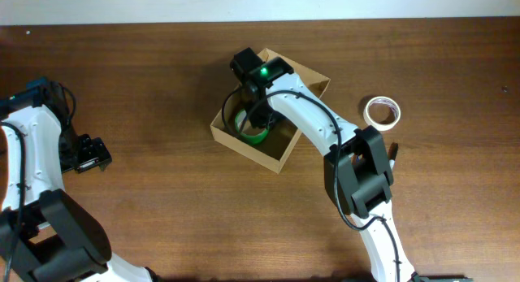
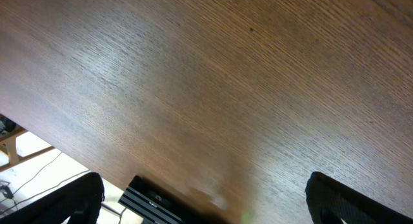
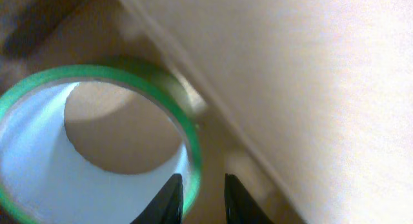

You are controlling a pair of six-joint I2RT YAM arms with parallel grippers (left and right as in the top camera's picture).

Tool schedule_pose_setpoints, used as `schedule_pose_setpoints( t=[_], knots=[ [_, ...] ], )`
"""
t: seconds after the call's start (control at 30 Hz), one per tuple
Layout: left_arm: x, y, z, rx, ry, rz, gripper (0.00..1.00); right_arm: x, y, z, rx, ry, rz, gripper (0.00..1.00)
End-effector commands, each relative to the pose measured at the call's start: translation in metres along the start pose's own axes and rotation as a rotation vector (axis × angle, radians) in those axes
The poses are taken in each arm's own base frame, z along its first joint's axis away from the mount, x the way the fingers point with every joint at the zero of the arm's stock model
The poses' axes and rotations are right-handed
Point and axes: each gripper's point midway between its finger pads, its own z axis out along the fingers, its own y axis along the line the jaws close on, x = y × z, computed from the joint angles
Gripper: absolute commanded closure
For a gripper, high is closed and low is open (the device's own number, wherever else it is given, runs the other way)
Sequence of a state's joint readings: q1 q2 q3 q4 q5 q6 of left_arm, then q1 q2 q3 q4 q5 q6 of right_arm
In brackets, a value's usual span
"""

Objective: Pack container
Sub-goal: 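Open the right gripper and lift out of the box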

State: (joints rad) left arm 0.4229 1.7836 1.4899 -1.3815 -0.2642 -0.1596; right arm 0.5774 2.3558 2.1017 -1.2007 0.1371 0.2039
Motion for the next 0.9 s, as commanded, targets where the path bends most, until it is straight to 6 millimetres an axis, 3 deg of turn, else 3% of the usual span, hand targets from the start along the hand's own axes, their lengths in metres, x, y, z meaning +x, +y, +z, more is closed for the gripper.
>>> schedule_pose_setpoints(
  t=[0.0, 0.17, 0.27, 0.37, 0.43, 0.53, 0.6, 0.63, 0.73, 0.77, 0.8, 0.87],
  knots=[
    [0.001, 0.000, -0.001, 0.008, -0.003, 0.008, 0.00, -0.025, -0.019, -0.052, 0.068, -0.119, -0.023, 0.78],
    [0.001, 0.000, -0.001, 0.008, -0.003, 0.008, 0.00, -0.034, -0.055, -0.151, 0.164, -0.281, -0.015, 0.76],
    [0.001, 0.000, -0.001, 0.008, -0.003, 0.008, 0.00, -0.024, -0.090, -0.218, 0.224, -0.405, 0.037, 0.73],
    [0.001, 0.000, -0.001, 0.008, -0.003, 0.008, 0.00, 0.007, -0.148, -0.293, 0.304, -0.540, 0.164, 0.71],
    [0.001, 0.000, -0.001, 0.008, -0.003, 0.008, 0.00, 0.034, -0.185, -0.330, 0.324, -0.620, 0.271, 0.70],
    [0.001, 0.000, -0.001, 0.008, -0.003, 0.008, 0.00, 0.089, -0.248, -0.368, 0.357, -0.713, 0.463, 0.67],
    [0.001, 0.000, -0.001, 0.008, -0.003, 0.008, 0.00, 0.129, -0.284, -0.362, 0.369, -0.697, 0.626, 0.65],
    [0.001, 0.000, -0.001, 0.008, -0.003, 0.008, 0.00, 0.149, -0.297, -0.347, 0.353, -0.654, 0.715, 0.62],
    [0.001, 0.000, -0.001, 0.008, -0.003, 0.008, 0.00, 0.183, -0.313, -0.282, 0.251, -0.486, 0.889, 0.56],
    [0.001, 0.000, -0.001, 0.008, -0.003, 0.008, 0.00, 0.189, -0.315, -0.260, 0.218, -0.436, 0.930, 0.55],
    [0.001, 0.000, -0.001, 0.008, -0.003, 0.008, 0.00, 0.194, -0.317, -0.220, 0.165, -0.356, 0.992, 0.52],
    [0.001, 0.000, -0.001, 0.008, -0.003, 0.008, 0.00, 0.195, -0.319, -0.178, 0.113, -0.284, 1.062, 0.50]
  ],
)
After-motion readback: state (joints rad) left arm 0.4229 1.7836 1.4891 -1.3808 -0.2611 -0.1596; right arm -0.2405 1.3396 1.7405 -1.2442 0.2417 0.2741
